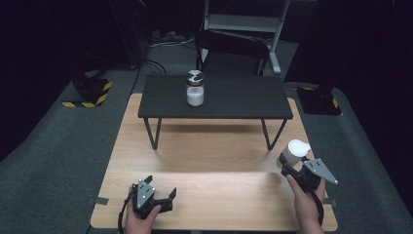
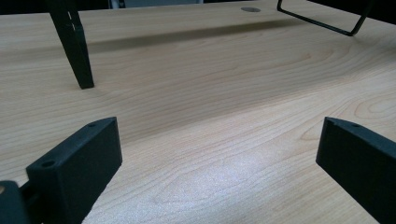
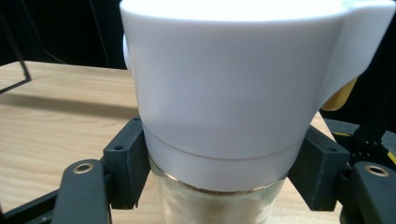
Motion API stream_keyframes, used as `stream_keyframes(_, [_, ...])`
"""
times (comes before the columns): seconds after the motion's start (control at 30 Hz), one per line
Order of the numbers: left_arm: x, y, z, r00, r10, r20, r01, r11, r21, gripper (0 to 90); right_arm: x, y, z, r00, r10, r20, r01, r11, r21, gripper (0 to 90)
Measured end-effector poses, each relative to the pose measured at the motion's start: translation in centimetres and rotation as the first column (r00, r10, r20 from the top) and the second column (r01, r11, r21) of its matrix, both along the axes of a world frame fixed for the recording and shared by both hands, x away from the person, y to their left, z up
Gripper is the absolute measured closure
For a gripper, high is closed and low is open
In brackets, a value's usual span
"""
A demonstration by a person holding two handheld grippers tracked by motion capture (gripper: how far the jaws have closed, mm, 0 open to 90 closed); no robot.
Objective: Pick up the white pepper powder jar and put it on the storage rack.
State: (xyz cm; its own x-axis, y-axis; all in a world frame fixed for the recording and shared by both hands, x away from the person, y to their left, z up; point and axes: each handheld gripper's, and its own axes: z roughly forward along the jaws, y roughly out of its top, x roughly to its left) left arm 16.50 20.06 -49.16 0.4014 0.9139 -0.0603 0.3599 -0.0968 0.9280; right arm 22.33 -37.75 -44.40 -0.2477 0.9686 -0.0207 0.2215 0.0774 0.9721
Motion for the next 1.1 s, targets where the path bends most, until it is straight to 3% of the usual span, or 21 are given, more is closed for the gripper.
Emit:
stream_keyframes(0.2, [0.2, 0.0, 0.1, 1.0000, -0.002, -0.009, 0.002, 1.0000, 0.000, 0.6, -2.1, 0.6, 0.1, 0.9997, 0.022, 0.007, -0.022, 1.000, 0.012, 30.8])
stream_keyframes(0.47, [0.2, 0.0, 0.1, 0.9999, -0.004, -0.011, 0.004, 1.0000, -0.003, 0.6, -3.2, 2.0, 1.1, 0.9975, 0.066, 0.026, -0.067, 0.998, 0.023, 30.8])
stream_keyframes(0.77, [0.2, 0.2, 0.1, 0.9999, -0.007, -0.010, 0.007, 0.9999, -0.010, 0.6, -2.6, 3.9, 3.6, 0.9922, 0.106, 0.066, -0.108, 0.994, 0.023, 30.8])
stream_keyframes(1.1, [0.3, 0.4, 0.0, 0.9998, -0.013, -0.012, 0.013, 0.9997, -0.019, 0.6, -0.6, 5.7, 7.4, 0.9864, 0.118, 0.115, -0.122, 0.992, 0.033, 30.8])
